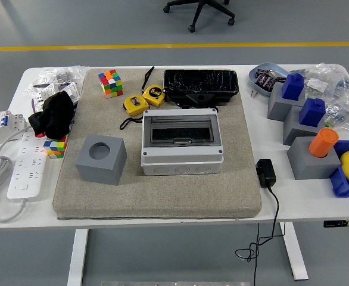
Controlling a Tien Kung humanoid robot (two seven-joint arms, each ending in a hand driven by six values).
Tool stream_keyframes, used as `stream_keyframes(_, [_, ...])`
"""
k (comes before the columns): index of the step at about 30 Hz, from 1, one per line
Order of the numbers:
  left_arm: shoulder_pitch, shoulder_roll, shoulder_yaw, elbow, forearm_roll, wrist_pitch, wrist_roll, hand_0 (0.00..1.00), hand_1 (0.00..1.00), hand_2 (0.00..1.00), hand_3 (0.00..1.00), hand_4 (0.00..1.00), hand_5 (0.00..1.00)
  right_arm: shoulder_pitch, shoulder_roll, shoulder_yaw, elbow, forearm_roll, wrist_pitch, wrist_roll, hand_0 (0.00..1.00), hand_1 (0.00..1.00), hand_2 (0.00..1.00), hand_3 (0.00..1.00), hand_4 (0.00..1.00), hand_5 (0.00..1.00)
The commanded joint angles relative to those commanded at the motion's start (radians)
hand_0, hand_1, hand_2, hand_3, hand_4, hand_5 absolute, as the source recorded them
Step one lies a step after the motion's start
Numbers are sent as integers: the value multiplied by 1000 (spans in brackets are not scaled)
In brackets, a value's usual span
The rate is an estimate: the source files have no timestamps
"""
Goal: Fetch the battery,place it into the box,close the lid of the box
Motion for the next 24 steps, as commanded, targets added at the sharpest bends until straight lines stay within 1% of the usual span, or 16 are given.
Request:
stream_keyframes(4, [4, 1, -1, 2, 1, -9, -1, 998, 983, 970, 953, 998, 998, -1, 1, -3, 0, 2, -1, 1, 825, 809, 775, 806, 998, 998])
stream_keyframes(24, [0, 1, -1, 2, 5, -10, 4, 998, 985, 964, 952, 998, 998, 0, 1, 9, -1, -4, 0, 2, 825, 809, 776, 808, 998, 998])
